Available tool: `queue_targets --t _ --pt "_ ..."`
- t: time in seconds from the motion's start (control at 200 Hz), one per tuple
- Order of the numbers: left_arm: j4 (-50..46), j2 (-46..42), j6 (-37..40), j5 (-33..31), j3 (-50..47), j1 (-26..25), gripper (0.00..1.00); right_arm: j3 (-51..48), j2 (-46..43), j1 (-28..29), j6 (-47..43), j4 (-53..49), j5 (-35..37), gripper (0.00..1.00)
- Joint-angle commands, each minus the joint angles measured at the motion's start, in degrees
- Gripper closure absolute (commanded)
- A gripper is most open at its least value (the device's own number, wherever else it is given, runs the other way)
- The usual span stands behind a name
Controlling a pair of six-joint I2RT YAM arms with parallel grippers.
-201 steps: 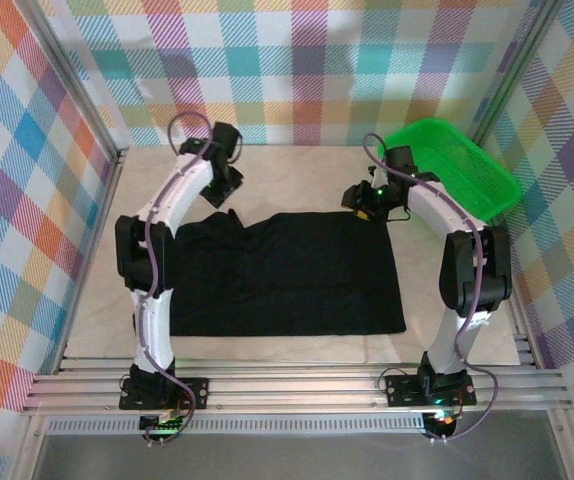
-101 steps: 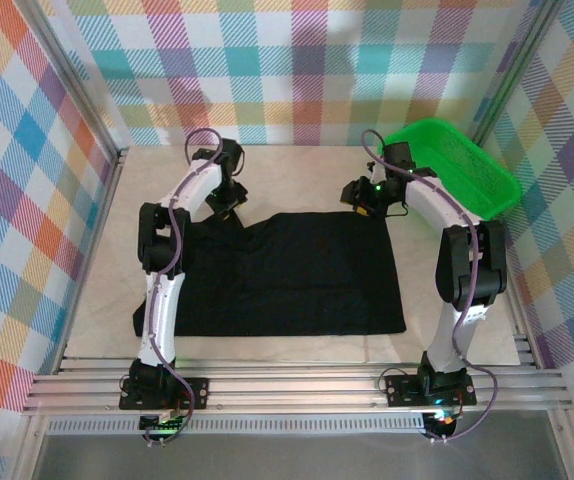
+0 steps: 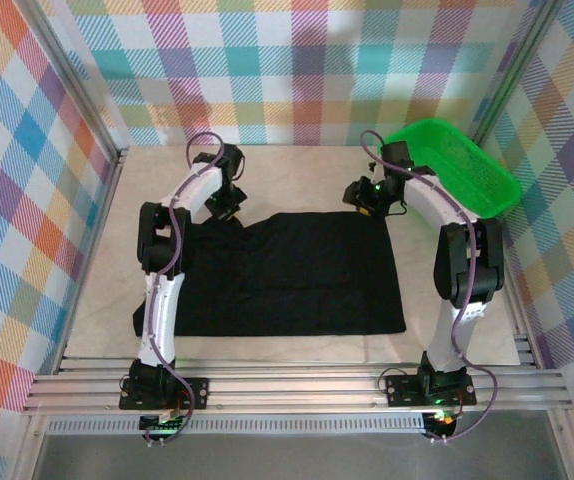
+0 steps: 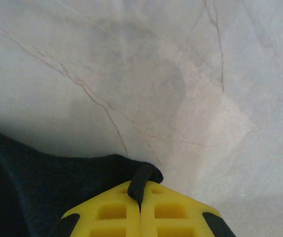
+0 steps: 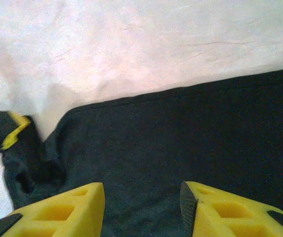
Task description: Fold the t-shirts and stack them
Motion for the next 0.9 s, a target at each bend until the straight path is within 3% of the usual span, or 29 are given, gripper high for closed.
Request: queue_targets --t 0.0,0.075,0.33,0.55,0.894 --pt "-2.90 -5.63 0.30 -5.19 3.72 0.08 1.00 3.19 2.56 -0.24 2.94 -5.45 12.54 0.56" --pt "-4.68 -5.18 0.08 -5.46 7.46 0.76 1.00 6.35 5.20 -0.30 4.74 -9.69 19.21 0.57" --pt "-4.14 -4.81 -1.80 -1.62 12.05 5.10 1.00 15.28 13.34 -0.24 8.29 -16.55 31.47 0.58" --pt "-4.60 -3.56 -0.57 3.45 15.35 7.24 1.00 18.51 18.30 -0.25 7.01 -15.42 32.24 0.57" --pt "-5.76 -4.58 0.99 3.93 15.41 8.57 1.00 19.97 21.73 -0.85 4.92 -14.75 33.26 0.59"
